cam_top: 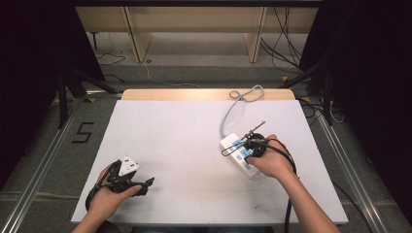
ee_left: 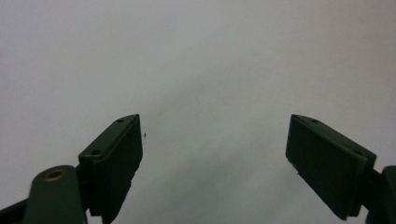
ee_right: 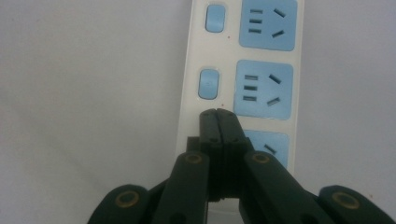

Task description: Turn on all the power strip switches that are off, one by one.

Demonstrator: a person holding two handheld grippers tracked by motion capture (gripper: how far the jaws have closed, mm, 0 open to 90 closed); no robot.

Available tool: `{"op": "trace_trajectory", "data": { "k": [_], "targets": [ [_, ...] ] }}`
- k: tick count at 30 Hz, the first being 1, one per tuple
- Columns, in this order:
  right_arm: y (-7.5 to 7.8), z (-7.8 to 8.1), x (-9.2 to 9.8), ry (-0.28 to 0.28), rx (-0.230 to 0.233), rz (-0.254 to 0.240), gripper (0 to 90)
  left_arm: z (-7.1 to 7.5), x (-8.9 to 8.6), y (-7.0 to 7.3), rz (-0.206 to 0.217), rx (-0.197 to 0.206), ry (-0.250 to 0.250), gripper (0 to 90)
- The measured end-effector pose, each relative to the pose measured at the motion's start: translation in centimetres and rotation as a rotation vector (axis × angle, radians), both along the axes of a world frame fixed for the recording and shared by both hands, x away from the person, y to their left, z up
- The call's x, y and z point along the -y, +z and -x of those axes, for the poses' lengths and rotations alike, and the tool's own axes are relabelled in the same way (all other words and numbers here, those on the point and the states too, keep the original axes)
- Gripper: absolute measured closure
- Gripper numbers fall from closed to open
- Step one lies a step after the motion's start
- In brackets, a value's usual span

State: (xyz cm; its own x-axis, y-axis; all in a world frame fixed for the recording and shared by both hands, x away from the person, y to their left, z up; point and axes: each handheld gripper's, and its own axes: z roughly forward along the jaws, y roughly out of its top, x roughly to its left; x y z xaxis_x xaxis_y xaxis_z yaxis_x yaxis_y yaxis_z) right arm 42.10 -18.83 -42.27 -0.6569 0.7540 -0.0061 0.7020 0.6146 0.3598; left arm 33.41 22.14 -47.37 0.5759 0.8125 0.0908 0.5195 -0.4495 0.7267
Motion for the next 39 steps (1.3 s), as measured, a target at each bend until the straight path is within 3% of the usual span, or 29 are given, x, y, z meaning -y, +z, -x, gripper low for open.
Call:
{"op": "trace_trajectory", "data": {
  "k": [15, 25, 32, 39],
  "targets": [
    [0.7, 0.7, 1.7, -0.019, 0.059, -0.083, 85.1, 0.0, 0.0, 0.0, 0.001, -0.003, 0.002, 18.6],
    [0.4, 1.2, 3.3, -0.048, 0.107, -0.144, 73.4, 0.0, 0.0, 0.0, 0.002, -0.003, 0.003, 18.6],
    [0.2, 1.5, 4.3, -0.062, 0.174, -0.197, 60.9, -0.1, 0.0, 0.0, 0.007, -0.002, 0.006, 18.5],
    [-0.3, 2.1, 5.7, -0.078, 0.23, -0.242, 55.1, -0.1, -0.1, 0.0, 0.008, -0.002, 0.009, 18.5]
  ]
}}
